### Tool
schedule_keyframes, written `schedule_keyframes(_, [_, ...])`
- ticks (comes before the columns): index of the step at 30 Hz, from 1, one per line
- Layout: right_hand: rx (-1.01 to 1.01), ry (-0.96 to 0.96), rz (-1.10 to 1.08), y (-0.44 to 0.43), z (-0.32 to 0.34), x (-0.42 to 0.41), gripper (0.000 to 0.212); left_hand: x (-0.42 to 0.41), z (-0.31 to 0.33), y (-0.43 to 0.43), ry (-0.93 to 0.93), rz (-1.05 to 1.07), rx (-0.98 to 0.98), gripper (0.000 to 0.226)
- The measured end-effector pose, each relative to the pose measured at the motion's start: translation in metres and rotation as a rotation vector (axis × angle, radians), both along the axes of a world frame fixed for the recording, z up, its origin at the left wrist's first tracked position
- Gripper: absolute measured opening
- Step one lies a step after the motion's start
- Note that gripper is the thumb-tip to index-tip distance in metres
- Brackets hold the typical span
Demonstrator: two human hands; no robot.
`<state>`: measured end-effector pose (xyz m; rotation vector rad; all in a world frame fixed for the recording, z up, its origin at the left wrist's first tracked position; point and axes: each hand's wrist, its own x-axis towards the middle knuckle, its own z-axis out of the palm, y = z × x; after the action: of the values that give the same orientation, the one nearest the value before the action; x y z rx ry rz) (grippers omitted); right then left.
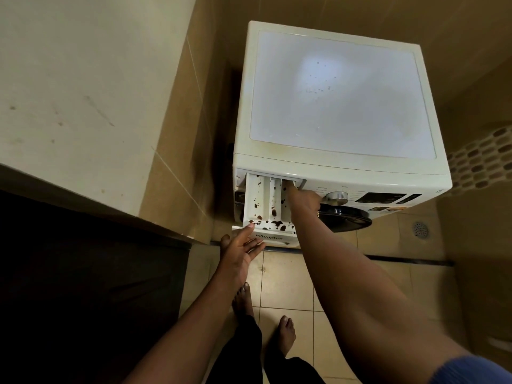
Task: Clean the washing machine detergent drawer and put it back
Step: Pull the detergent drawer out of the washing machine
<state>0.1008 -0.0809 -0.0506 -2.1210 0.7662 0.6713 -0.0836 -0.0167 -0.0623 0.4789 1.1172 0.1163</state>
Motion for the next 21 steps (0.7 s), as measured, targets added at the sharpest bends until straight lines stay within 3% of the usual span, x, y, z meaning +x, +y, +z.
schedule_keyframes(3, [-0.006, -0.031, 0.046, -0.002, -0.003, -0.002, 0.086, 0.004, 0.002, 0.004, -0.027, 0.008, -0.039, 0.098])
schedule_keyframes(7, [-0.041, -0.082, 0.129, -0.002, -0.005, -0.002, 0.050, 0.003, 0.004, 0.010, -0.070, -0.023, -0.064, 0.097])
schedule_keyframes(11, [0.024, -0.101, 0.061, 0.002, -0.002, -0.002, 0.046, 0.002, 0.004, 0.012, -0.107, -0.019, -0.081, 0.105])
schedule_keyframes(16, [0.040, -0.129, -0.013, 0.007, -0.002, -0.006, 0.044, -0.003, 0.001, 0.009, -0.116, -0.028, -0.073, 0.079])
schedule_keyframes(21, [0.027, -0.118, -0.020, 0.000, 0.000, -0.020, 0.056, -0.018, 0.003, 0.001, -0.096, -0.059, -0.052, 0.051])
